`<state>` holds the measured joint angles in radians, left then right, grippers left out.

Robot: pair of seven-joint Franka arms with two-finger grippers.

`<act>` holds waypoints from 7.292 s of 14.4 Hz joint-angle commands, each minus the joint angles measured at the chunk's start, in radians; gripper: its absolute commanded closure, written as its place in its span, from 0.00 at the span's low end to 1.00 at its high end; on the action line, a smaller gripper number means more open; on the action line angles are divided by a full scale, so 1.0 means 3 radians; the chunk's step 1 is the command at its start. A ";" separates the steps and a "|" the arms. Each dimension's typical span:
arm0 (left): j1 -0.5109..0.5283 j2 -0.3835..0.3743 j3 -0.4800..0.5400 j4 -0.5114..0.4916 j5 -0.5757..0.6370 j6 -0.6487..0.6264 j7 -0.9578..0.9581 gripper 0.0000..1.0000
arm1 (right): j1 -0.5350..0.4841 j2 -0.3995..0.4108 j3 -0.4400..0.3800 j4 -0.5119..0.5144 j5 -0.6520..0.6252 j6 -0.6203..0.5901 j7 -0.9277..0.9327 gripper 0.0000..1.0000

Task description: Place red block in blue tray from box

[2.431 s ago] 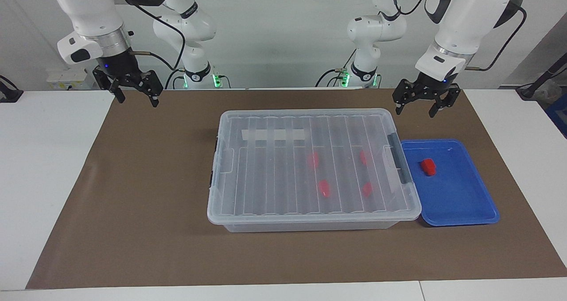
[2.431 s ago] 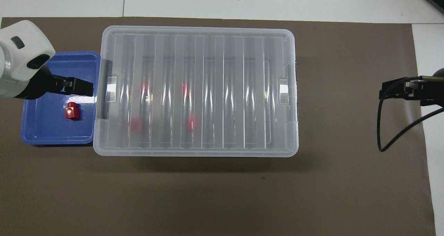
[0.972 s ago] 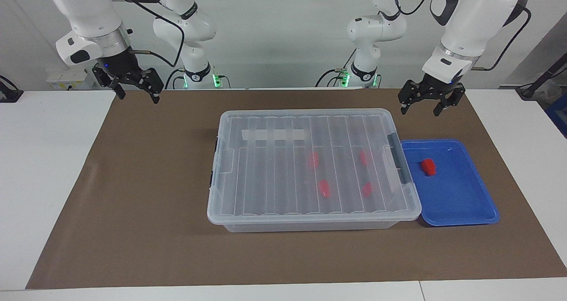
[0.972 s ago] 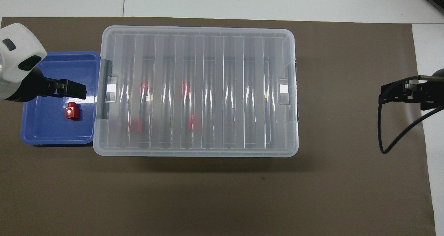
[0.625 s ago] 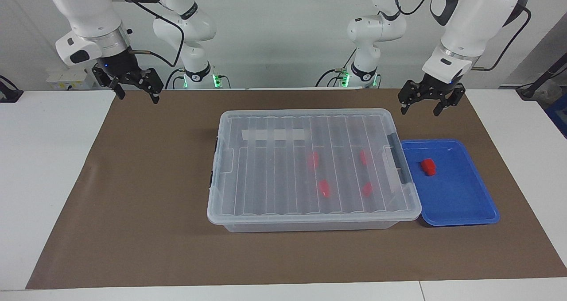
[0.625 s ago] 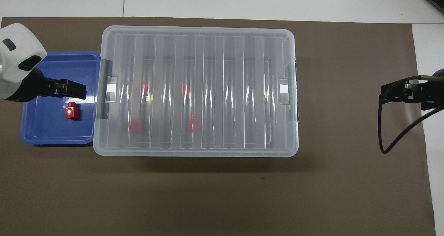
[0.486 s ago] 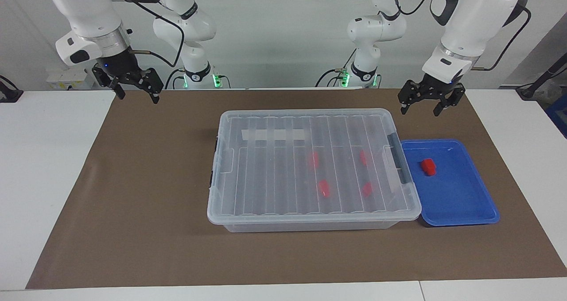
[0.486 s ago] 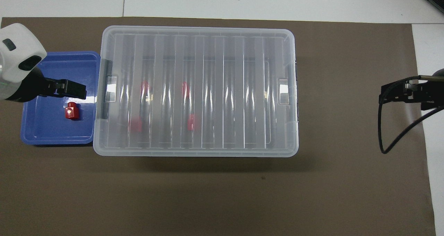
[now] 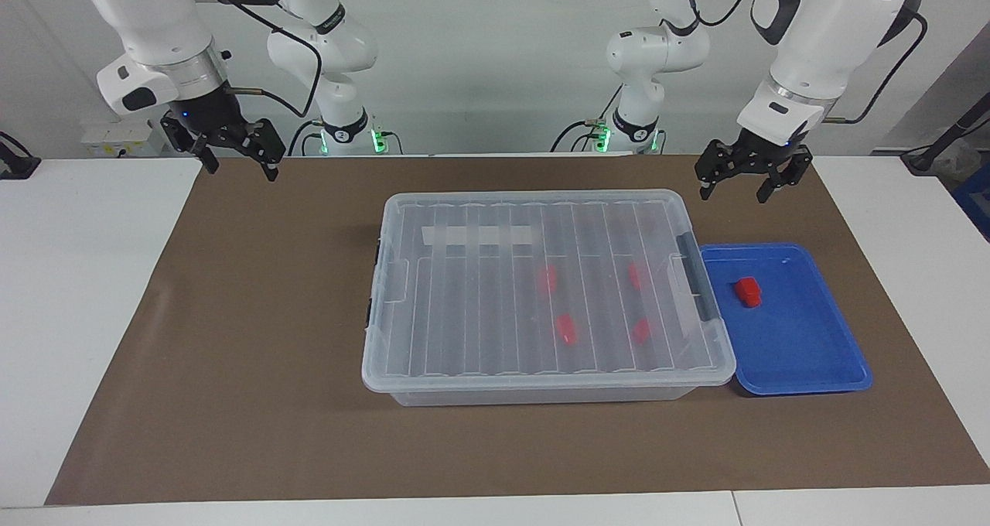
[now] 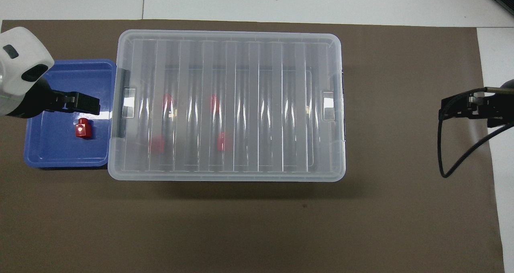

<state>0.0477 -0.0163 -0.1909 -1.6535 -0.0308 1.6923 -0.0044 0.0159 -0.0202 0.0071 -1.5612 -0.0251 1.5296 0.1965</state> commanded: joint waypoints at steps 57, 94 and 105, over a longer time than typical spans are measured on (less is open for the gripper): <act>-0.0179 -0.0099 0.0268 -0.0087 0.0047 -0.0006 0.0004 0.00 | -0.0058 0.0001 0.0033 0.0009 0.0012 -0.0016 0.0040 0.00; -0.0573 -0.0135 0.0641 -0.0077 0.0047 -0.0001 -0.0006 0.00 | -0.0032 0.0001 0.0033 -0.0006 0.0002 -0.0001 0.0045 0.00; -0.0655 -0.0135 0.0718 -0.0077 0.0047 -0.0001 -0.0006 0.00 | -0.0032 0.0001 0.0033 -0.0006 0.0002 -0.0001 0.0045 0.00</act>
<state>-0.1239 -0.0362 0.0015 -1.6540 -0.0308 1.6875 -0.0044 0.0152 -0.0198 0.0071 -1.5613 -0.0251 1.5296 0.1966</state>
